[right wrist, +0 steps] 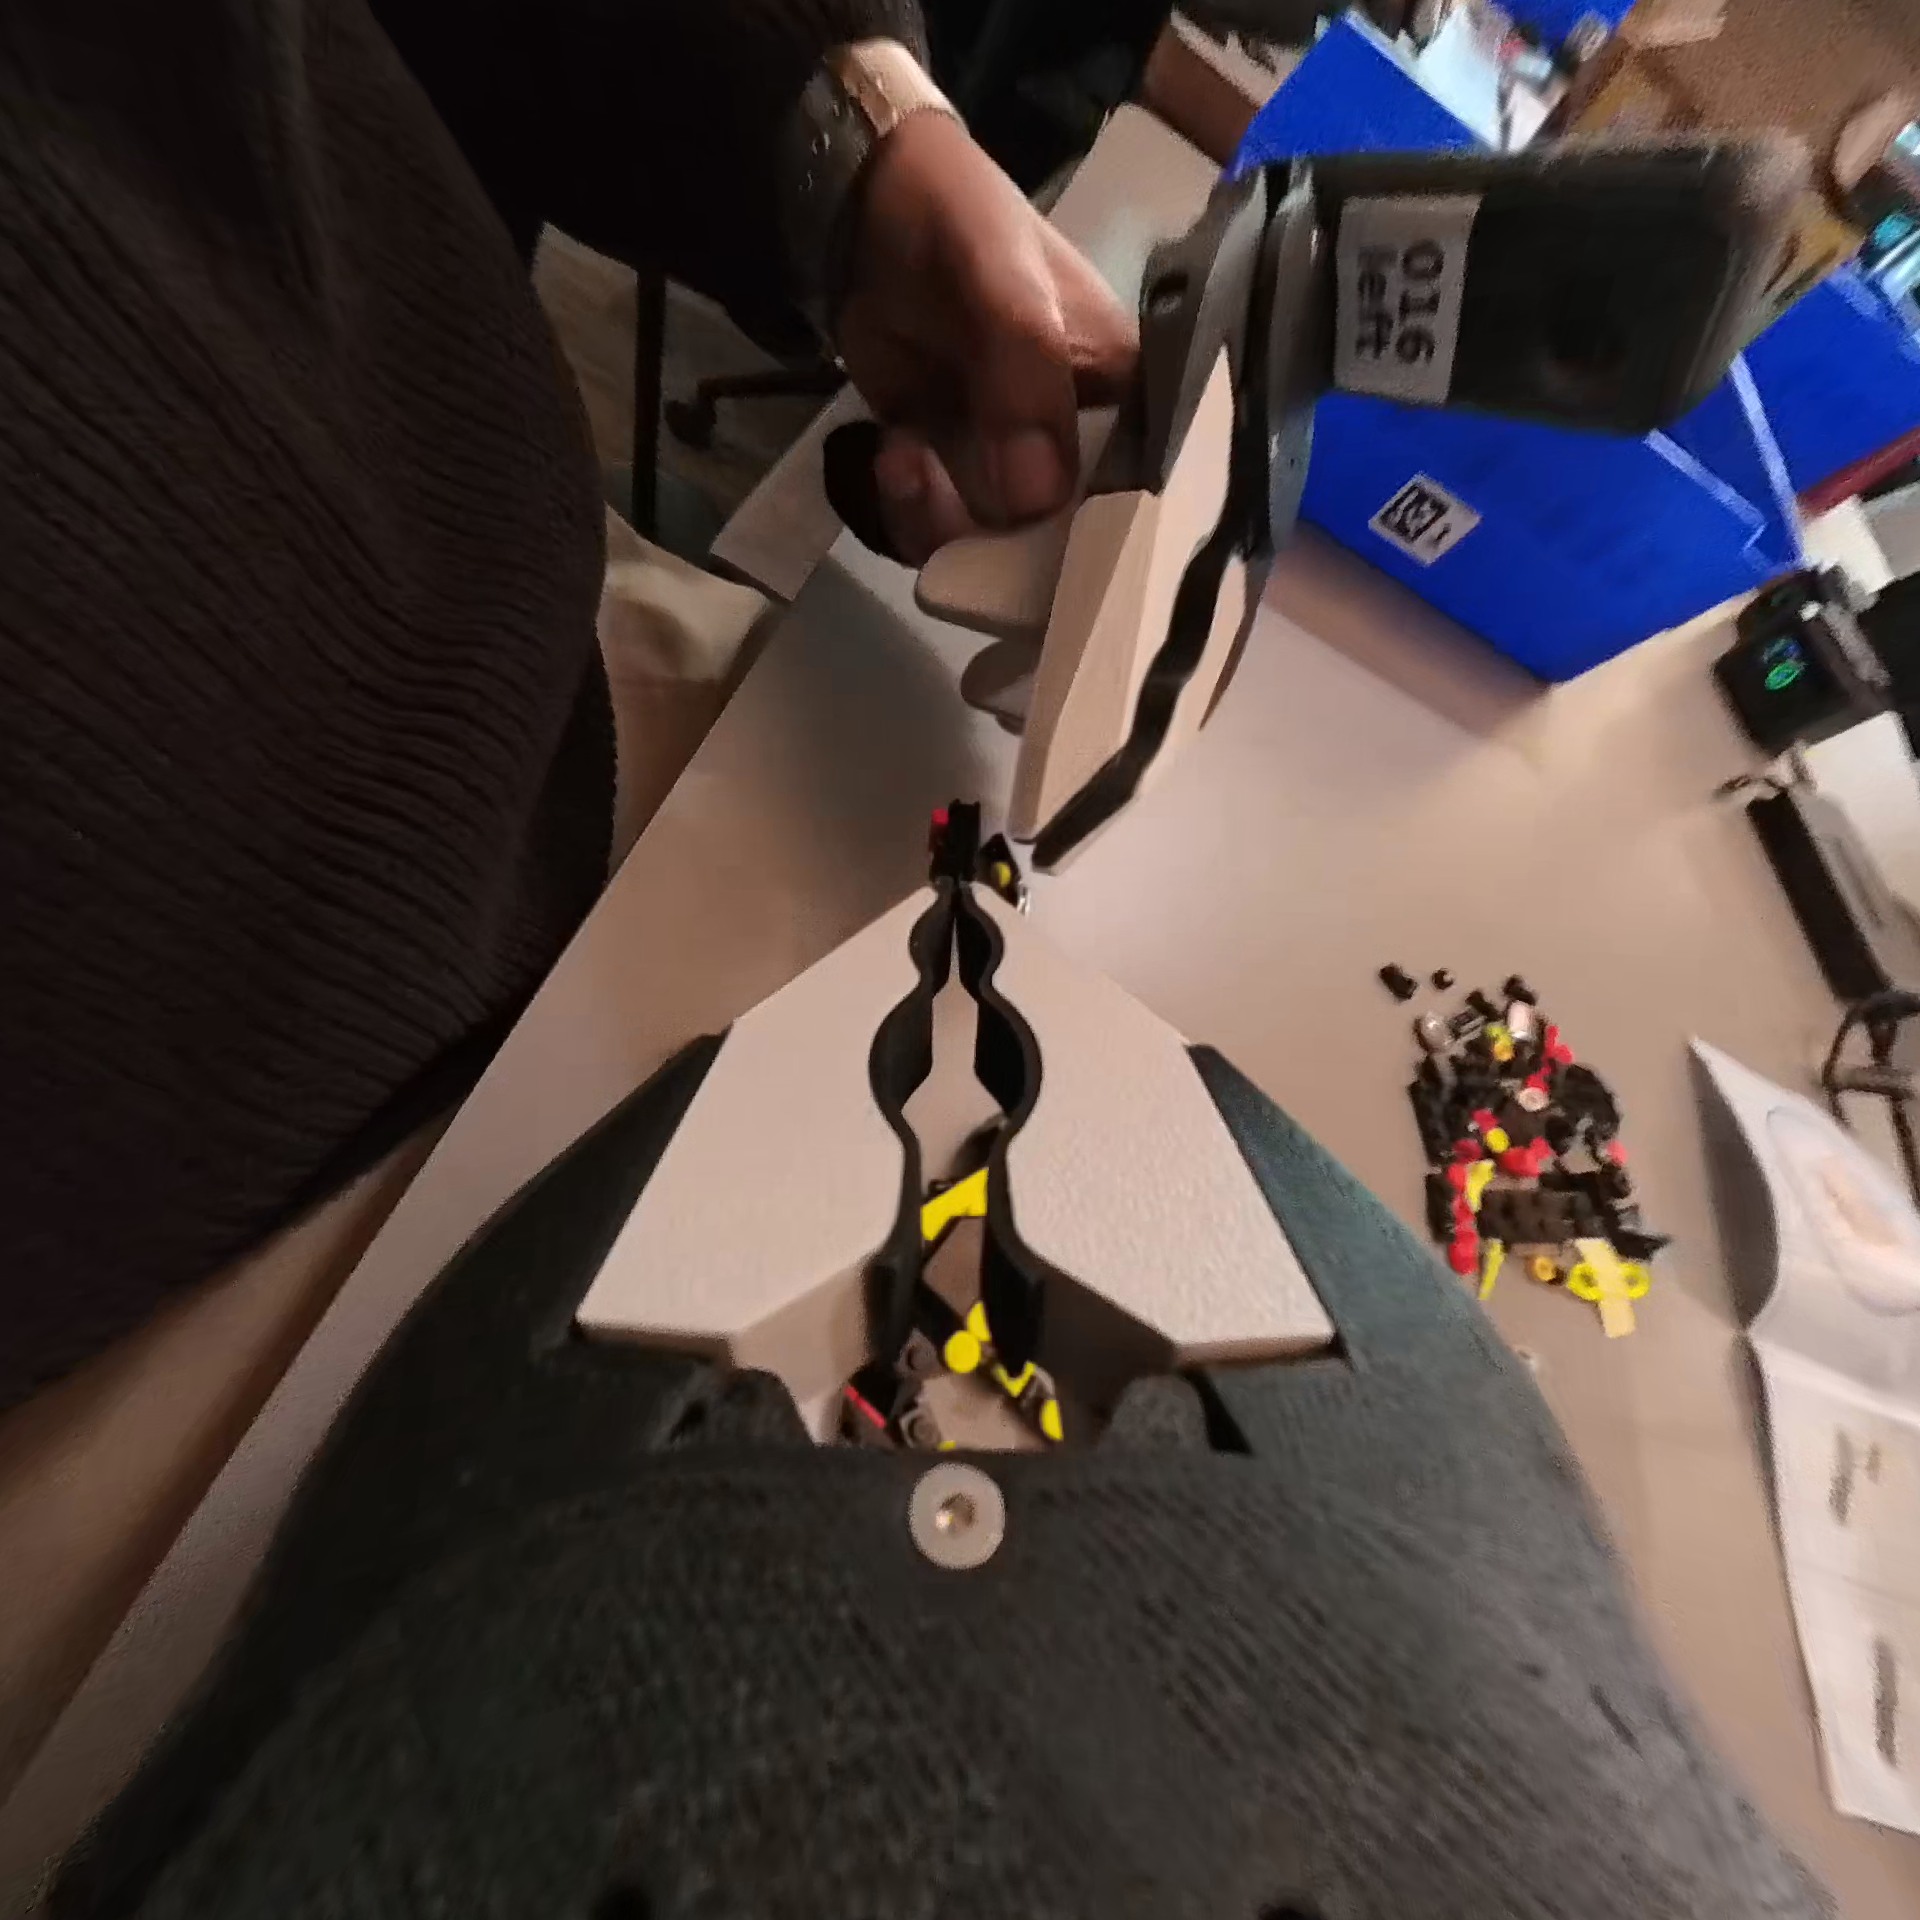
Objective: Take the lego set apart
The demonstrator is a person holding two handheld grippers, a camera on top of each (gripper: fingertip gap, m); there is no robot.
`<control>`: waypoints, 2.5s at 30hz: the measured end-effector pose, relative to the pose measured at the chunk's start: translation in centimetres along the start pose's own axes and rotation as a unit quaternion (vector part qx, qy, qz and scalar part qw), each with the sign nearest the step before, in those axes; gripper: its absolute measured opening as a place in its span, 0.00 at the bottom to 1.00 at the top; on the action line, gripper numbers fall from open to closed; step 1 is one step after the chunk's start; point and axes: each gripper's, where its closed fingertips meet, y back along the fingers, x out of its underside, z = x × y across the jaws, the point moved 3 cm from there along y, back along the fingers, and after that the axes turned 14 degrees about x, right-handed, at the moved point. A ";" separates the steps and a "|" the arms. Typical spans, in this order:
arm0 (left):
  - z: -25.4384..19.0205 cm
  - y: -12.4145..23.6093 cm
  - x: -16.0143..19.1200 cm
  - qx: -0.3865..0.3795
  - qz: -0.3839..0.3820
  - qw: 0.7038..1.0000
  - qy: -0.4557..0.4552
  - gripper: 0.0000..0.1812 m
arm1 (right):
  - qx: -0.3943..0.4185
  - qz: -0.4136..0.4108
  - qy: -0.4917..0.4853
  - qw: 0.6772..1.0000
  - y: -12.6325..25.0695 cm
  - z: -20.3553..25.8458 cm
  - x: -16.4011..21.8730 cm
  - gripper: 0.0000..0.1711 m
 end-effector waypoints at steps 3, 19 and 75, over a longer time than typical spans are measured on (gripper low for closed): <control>-0.6 -0.2 0.2 0.031 0.001 0.999 0.012 0.03 | 0.008 -0.030 0.019 0.999 0.7 -0.2 -0.8 0.00; -1.0 -1.0 1.1 0.080 0.019 0.995 0.063 0.08 | 0.003 -0.026 -0.005 1.000 0.8 -0.5 -0.7 0.00; -1.2 0.4 -5.6 -0.240 -0.100 0.926 -0.275 0.00 | 0.033 0.230 -0.146 0.962 2.4 6.2 5.1 0.20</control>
